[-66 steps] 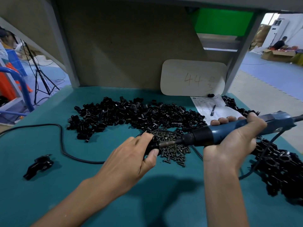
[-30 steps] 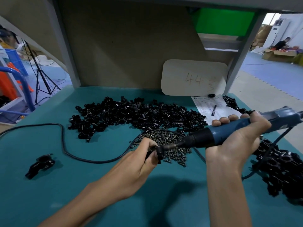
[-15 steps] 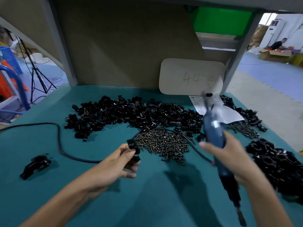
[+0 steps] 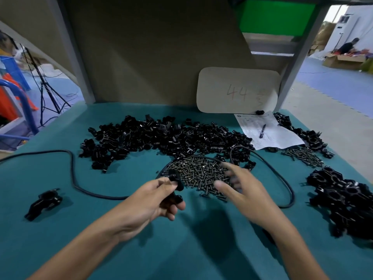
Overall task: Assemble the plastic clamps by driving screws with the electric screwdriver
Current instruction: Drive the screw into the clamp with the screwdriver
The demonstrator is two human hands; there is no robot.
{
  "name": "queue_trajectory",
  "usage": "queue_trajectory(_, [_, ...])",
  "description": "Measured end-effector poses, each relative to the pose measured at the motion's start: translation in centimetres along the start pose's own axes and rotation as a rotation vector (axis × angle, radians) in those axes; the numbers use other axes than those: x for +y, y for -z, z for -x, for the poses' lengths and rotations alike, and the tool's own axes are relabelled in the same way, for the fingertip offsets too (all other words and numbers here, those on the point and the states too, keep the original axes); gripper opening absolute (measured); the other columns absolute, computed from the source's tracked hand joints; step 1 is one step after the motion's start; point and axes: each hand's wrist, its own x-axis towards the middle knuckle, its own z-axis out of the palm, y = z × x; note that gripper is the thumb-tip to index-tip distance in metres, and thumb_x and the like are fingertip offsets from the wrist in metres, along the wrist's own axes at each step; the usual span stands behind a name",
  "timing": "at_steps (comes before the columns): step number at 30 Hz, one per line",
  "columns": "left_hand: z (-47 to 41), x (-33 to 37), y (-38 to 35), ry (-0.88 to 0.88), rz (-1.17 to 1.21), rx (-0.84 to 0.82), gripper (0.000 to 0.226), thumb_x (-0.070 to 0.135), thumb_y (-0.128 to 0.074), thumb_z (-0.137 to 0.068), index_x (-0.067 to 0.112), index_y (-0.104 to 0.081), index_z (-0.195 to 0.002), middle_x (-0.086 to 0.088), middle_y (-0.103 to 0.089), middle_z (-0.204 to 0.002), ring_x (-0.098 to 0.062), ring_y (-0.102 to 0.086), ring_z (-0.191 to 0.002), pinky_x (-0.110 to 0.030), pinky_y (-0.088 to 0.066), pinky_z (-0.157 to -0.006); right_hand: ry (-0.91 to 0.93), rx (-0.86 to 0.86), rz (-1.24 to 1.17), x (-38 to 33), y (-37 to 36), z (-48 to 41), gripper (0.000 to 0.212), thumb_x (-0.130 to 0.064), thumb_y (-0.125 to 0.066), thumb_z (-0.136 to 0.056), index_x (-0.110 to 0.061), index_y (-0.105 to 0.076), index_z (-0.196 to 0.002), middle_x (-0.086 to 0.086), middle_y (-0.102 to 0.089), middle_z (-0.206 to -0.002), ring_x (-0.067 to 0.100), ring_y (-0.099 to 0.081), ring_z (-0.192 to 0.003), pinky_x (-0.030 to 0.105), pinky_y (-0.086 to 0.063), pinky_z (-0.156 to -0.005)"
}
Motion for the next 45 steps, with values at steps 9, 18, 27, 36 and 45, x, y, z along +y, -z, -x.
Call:
queue_trajectory(9, [0.9, 1.3, -1.0, 0.013, -0.134, -0.107, 0.059, 0.064, -0.061, -0.087, 0.011, -0.058, -0.113, -0.01, -0.073, -0.089, -0.021, -0.065, -0.07, -0.036, -0.058, -0.066, 0.207, -0.118, -0.578, -6.5, -2.6, 0.3, 0.021, -0.012, -0.062, -0.1, -0.021, -0.068, -0.117, -0.013, -0.076, -0.098, 0.001, -0.069, -0.093, 0.021, -0.054, -0.082])
queue_trajectory(18, [1.7, 1.9, -0.8, -0.51, -0.824, 0.133, 0.088, 0.075, -0.074, -0.067, 0.049, -0.042, -0.144, 0.043, -0.061, -0.113, 0.017, -0.056, -0.11, -0.003, -0.04, -0.091, 0.002, -0.063, -0.996, -6.9, -2.3, 0.9, 0.03, -0.021, -0.069, -0.085, -0.008, -0.072, -0.112, 0.007, -0.078, -0.093, 0.011, -0.073, -0.073, 0.019, -0.056, -0.066])
queue_trajectory(27, [2.4, 2.1, -1.3, -0.73, -0.811, 0.213, 0.063, 0.063, -0.078, -0.065, 0.053, -0.055, -0.124, 0.024, -0.064, -0.113, -0.003, -0.063, -0.106, -0.013, -0.046, -0.087, 0.084, -0.078, -1.005, -7.7, -1.9, 1.6, 0.029, -0.019, -0.07, -0.085, -0.005, -0.073, -0.111, 0.008, -0.077, -0.095, 0.013, -0.073, -0.078, 0.021, -0.056, -0.065])
queue_trajectory(36, [2.3, 2.1, -1.6, -0.719, -0.445, 0.214, 0.043, 0.045, -0.08, -0.065, 0.04, -0.069, -0.106, 0.011, -0.074, -0.095, -0.006, -0.068, -0.081, -0.011, -0.048, -0.072, 0.219, -0.081, -1.059, -8.4, -2.6, 2.3, 0.016, -0.015, -0.069, -0.091, -0.019, -0.078, -0.103, 0.012, -0.077, -0.108, 0.019, -0.074, -0.096, 0.025, -0.058, -0.079])
queue_trajectory(45, [2.4, 2.5, -1.8, -0.718, -0.229, 0.202, 0.03, 0.036, -0.076, -0.071, 0.033, -0.077, -0.101, 0.001, -0.077, -0.09, -0.012, -0.073, -0.078, -0.02, -0.056, -0.072, 0.336, -0.042, -1.003, -8.5, -2.8, 2.8, 0.015, -0.015, -0.068, -0.091, -0.02, -0.075, -0.104, 0.009, -0.077, -0.106, 0.016, -0.073, -0.096, 0.027, -0.057, -0.083])
